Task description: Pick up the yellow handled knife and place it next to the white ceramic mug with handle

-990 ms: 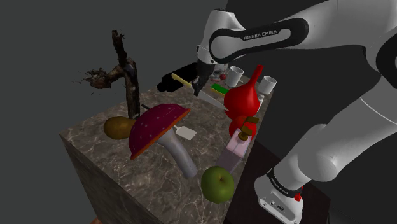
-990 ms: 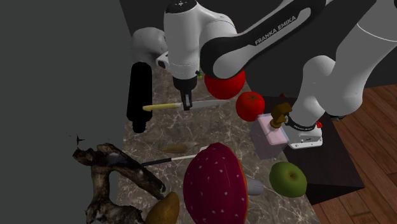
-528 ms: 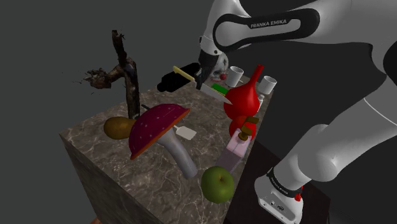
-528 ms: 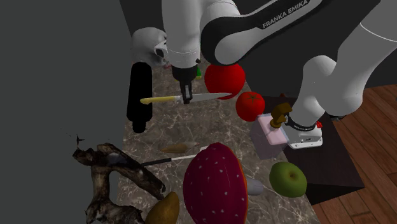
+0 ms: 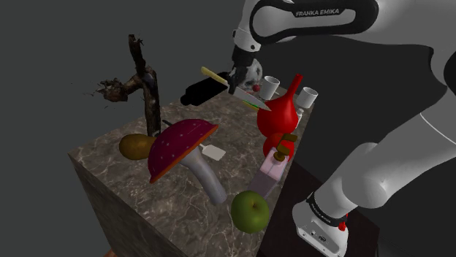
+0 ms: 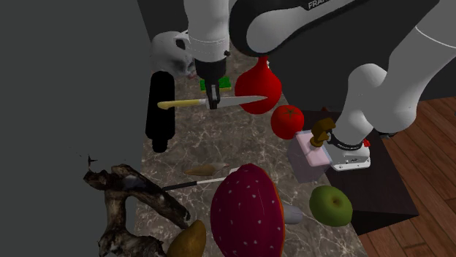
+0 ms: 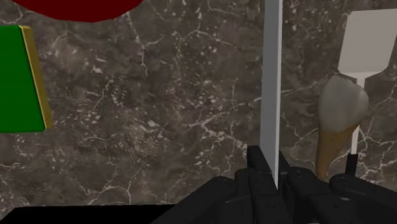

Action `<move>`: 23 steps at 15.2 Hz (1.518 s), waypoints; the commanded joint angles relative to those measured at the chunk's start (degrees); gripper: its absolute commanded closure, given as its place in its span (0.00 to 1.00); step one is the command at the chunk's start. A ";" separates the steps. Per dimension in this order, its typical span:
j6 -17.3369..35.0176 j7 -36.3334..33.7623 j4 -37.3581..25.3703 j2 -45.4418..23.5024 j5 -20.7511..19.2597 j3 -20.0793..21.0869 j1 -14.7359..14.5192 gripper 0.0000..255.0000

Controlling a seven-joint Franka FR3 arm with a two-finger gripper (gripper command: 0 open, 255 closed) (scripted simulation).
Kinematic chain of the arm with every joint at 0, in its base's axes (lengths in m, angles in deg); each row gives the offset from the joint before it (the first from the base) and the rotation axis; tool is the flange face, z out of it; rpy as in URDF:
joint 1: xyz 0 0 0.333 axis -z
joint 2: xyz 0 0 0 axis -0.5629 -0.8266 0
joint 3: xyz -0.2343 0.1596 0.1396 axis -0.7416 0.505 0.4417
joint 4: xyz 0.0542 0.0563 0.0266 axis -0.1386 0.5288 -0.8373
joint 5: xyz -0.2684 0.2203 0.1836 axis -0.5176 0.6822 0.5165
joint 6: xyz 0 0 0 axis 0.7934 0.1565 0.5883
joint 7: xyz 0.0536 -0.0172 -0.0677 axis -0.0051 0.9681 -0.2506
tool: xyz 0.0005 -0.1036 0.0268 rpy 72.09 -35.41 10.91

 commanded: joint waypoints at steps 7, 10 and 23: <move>-0.54 10.34 -1.36 -0.90 -0.81 -6.13 4.56 1.00; -0.71 14.46 -2.82 -2.20 -1.00 -8.50 6.39 1.00; -3.06 32.19 -16.20 -13.49 0.75 -17.56 14.54 1.00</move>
